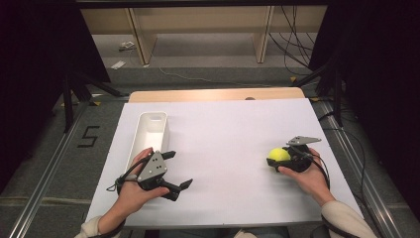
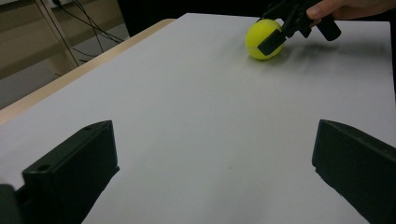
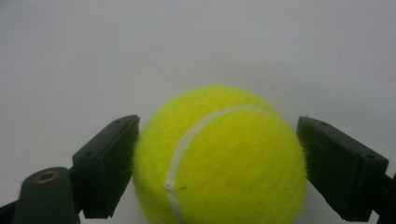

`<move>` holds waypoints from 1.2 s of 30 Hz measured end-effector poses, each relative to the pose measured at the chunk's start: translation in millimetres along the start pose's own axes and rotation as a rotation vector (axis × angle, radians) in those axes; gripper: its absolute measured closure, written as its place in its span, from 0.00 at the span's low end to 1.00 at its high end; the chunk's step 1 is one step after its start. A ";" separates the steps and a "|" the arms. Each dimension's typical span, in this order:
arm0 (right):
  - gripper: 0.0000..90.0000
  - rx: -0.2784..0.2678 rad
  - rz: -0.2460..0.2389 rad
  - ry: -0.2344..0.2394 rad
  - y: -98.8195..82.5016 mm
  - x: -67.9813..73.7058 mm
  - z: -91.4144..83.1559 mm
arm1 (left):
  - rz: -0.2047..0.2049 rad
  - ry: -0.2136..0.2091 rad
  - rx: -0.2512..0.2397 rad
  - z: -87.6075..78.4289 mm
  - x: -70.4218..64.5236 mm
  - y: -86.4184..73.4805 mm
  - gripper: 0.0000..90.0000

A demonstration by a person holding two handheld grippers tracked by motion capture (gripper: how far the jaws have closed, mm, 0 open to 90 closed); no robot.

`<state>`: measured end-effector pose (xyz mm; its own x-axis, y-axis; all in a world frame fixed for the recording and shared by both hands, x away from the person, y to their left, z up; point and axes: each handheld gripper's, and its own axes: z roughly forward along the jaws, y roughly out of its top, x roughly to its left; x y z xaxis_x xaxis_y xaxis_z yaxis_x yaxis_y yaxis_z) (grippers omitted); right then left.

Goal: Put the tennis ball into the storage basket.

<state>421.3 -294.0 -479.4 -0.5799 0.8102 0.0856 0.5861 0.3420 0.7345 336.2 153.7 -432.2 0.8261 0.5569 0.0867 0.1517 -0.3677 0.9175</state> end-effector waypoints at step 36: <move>0.29 -0.045 -0.026 0.003 7.0 4.2 -8.6 | -0.001 -0.002 -0.004 -0.7 0.1 0.4 0.00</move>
<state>418.1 -292.2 -468.1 -0.5964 0.7998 0.0679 0.5447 0.3412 0.7661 336.0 154.2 -431.5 0.8269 0.5560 0.0848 0.1508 -0.3643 0.9190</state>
